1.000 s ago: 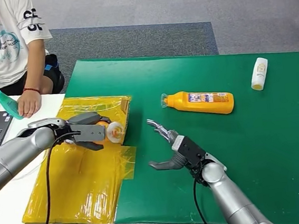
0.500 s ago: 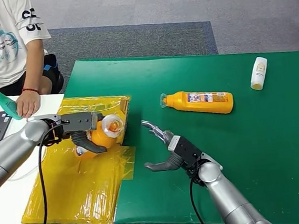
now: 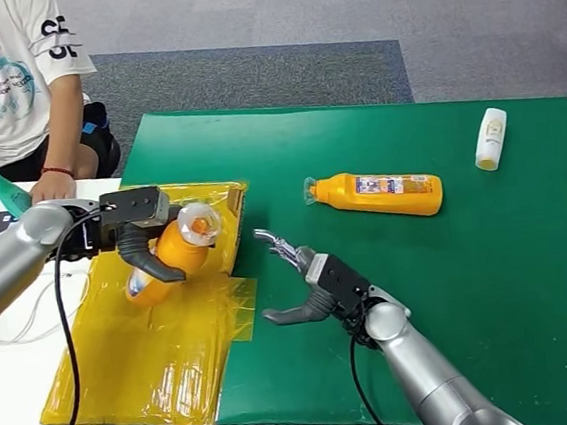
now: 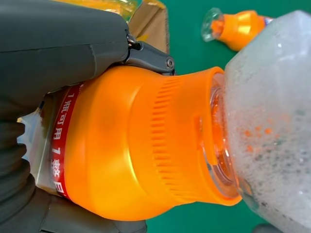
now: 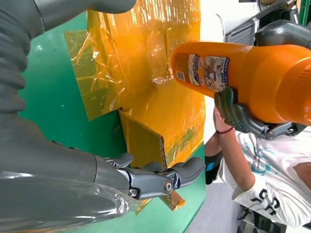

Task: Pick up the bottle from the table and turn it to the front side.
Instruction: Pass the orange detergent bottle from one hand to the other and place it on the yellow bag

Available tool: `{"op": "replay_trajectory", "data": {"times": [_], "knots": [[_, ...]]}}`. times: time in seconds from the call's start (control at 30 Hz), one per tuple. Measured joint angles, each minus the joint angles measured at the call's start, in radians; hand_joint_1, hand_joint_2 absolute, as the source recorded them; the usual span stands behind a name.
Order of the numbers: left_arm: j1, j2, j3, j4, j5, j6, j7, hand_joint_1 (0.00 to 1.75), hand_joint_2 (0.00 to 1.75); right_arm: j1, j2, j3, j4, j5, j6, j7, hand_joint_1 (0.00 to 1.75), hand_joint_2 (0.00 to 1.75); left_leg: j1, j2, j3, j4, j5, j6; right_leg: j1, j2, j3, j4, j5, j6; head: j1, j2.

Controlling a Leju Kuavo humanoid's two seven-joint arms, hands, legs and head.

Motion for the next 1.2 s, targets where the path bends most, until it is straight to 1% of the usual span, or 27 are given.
{"op": "replay_trajectory", "data": {"times": [0.13, 0.27, 0.43, 0.57, 0.87, 1.2], "knots": [[-0.001, 0.001, -0.027, 0.012, -0.001, 0.008, -0.012, 1.75, 1.75, -0.004, 0.002, 0.005, 0.009, 0.0, -0.001, 0.0, 0.0, 1.75, 0.0, 0.0, 0.0, 0.0, 0.0, 0.0, 0.0, 0.0, 0.0, 0.0, 0.0, 0.0, 0.0, 0.0], [-0.001, 0.001, -0.036, 0.015, -0.002, 0.011, -0.012, 1.75, 1.75, -0.006, 0.002, 0.007, 0.012, 0.0, -0.001, 0.0, 0.0, 1.75, 0.0, 0.0, 0.0, 0.0, 0.0, 0.0, 0.0, 0.0, 0.0, 0.0, 0.0, 0.0, 0.0, 0.0], [-0.005, 0.0, -0.079, 0.031, -0.002, 0.017, -0.012, 1.75, 1.75, -0.011, 0.005, 0.018, 0.026, -0.001, -0.003, 0.0, 0.0, 1.75, 0.0, 0.0, -0.001, 0.0, 0.0, 0.0, 0.0, 0.0, -0.001, 0.0, 0.0, 0.0, 0.0, 0.0], [-0.005, 0.0, -0.095, 0.037, -0.004, 0.021, -0.014, 0.0, 1.75, -0.012, 0.005, 0.019, 0.029, 0.0, -0.006, 0.0, 0.0, 1.75, 0.0, 0.0, -0.001, 0.0, 0.0, 0.0, 0.0, 0.0, -0.001, 0.0, 0.0, 0.0, 0.0, 0.0], [-0.01, -0.006, -0.109, 0.046, -0.041, 0.071, -0.041, 0.0, 1.75, -0.012, 0.006, 0.02, 0.031, 0.001, -0.01, 0.003, 0.0, 1.75, 0.0, 0.0, 0.0, 0.0, 0.0, 0.0, 0.0, 0.0, 0.0, 0.0, 0.0, 0.0, 0.0, 0.0], [-0.008, -0.007, -0.116, 0.037, -0.076, 0.098, -0.053, 0.0, 1.75, -0.011, 0.006, 0.021, 0.031, 0.003, -0.012, 0.006, 0.0, 1.75, 0.0, 0.0, 0.0, 0.0, 0.0, 0.0, 0.0, 0.0, 0.0, 0.0, 0.0, -0.001, 0.0, 0.0]]}}
